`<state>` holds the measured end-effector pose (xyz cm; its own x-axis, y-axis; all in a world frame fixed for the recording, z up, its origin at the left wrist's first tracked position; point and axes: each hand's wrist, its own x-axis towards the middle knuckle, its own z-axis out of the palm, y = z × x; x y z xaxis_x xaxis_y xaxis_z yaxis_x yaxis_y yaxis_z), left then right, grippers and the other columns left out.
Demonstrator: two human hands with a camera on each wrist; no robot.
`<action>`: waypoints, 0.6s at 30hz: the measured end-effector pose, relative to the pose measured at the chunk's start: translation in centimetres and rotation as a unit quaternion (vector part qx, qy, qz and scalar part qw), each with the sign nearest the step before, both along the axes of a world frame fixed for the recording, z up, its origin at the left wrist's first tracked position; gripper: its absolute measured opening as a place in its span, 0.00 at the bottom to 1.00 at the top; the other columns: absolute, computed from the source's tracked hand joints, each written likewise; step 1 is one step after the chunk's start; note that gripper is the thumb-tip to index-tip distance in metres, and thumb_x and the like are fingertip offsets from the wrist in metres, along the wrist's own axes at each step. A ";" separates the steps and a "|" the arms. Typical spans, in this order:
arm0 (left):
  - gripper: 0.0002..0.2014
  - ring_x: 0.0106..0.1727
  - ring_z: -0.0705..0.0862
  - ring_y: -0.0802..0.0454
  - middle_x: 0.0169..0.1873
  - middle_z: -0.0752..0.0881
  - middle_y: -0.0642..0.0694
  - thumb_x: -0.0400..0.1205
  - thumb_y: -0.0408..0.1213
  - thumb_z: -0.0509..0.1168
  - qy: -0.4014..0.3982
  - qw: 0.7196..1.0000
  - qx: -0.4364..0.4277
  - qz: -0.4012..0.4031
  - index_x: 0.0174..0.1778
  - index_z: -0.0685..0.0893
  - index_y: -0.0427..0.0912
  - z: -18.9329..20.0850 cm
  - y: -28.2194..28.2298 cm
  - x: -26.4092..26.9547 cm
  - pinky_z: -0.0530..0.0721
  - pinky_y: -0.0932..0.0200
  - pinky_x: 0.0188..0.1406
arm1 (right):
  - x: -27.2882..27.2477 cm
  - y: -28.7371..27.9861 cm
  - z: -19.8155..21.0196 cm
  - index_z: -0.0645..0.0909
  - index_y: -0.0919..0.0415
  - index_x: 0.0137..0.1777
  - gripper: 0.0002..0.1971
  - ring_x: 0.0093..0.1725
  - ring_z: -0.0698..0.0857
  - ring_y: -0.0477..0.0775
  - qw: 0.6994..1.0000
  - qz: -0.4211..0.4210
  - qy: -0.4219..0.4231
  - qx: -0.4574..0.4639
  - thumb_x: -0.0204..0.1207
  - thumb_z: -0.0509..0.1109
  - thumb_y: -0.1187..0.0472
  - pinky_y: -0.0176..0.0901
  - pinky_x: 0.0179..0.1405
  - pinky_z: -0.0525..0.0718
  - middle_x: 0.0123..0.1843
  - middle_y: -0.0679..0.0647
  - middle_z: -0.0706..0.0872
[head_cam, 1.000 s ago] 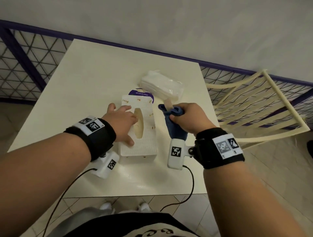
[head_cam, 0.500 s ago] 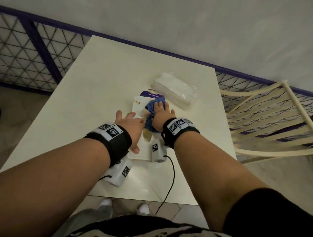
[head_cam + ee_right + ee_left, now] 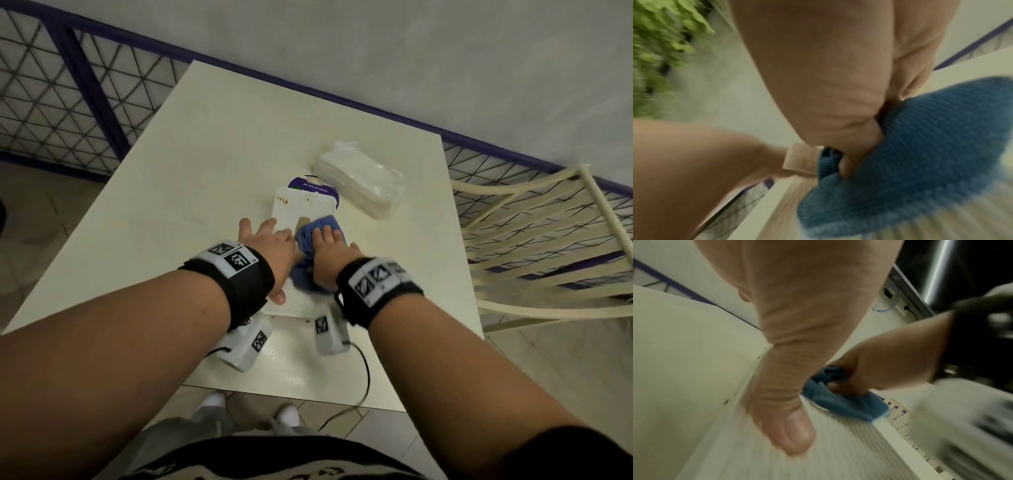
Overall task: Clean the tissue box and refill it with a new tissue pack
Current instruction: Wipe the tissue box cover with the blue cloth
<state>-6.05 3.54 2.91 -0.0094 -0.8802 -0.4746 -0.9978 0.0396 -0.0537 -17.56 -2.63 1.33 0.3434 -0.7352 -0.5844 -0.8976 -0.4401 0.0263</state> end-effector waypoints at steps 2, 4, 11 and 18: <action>0.47 0.82 0.52 0.44 0.75 0.68 0.53 0.63 0.59 0.78 -0.006 1.000 0.005 0.004 0.76 0.67 0.48 0.1 -0.1 -0.1 0.55 0.31 0.70 | 1.2 -2.6 0.0 0.38 0.58 0.85 0.39 0.86 0.41 0.56 1.000 -0.014 -0.012 -0.007 0.83 0.59 0.54 0.63 0.82 0.51 0.87 0.53 0.39; 0.50 0.82 0.51 0.44 0.77 0.66 0.53 0.63 0.61 0.77 -0.018 1.000 0.003 -0.003 0.79 0.64 0.48 0.1 -0.2 -0.1 0.53 0.31 0.71 | 1.8 -4.1 0.0 0.38 0.58 0.85 0.39 0.86 0.41 0.56 0.999 -0.029 -0.029 -0.024 0.82 0.60 0.55 0.62 0.83 0.50 0.87 0.53 0.39; 0.45 0.81 0.55 0.45 0.72 0.72 0.52 0.63 0.64 0.75 -0.026 0.999 0.002 -0.018 0.74 0.71 0.49 0.4 -0.4 0.0 0.54 0.31 0.72 | -0.7 3.1 -0.5 0.45 0.64 0.84 0.39 0.85 0.51 0.61 0.999 0.008 -0.023 -0.022 0.82 0.57 0.45 0.55 0.82 0.54 0.86 0.62 0.49; 0.46 0.80 0.58 0.45 0.72 0.71 0.50 0.63 0.66 0.73 -0.033 0.999 0.007 -0.027 0.75 0.69 0.48 0.6 -0.5 0.1 0.55 0.31 0.72 | -1.8 2.8 -0.5 0.37 0.54 0.85 0.37 0.86 0.40 0.52 1.000 0.000 -0.028 0.011 0.84 0.53 0.44 0.64 0.82 0.45 0.87 0.50 0.37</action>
<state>-5.99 3.05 3.48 -0.0254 -0.8723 -0.4883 -0.9885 0.0948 -0.1181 -19.32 0.21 0.86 0.3767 -0.7227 -0.5795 -0.8970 -0.4407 -0.0336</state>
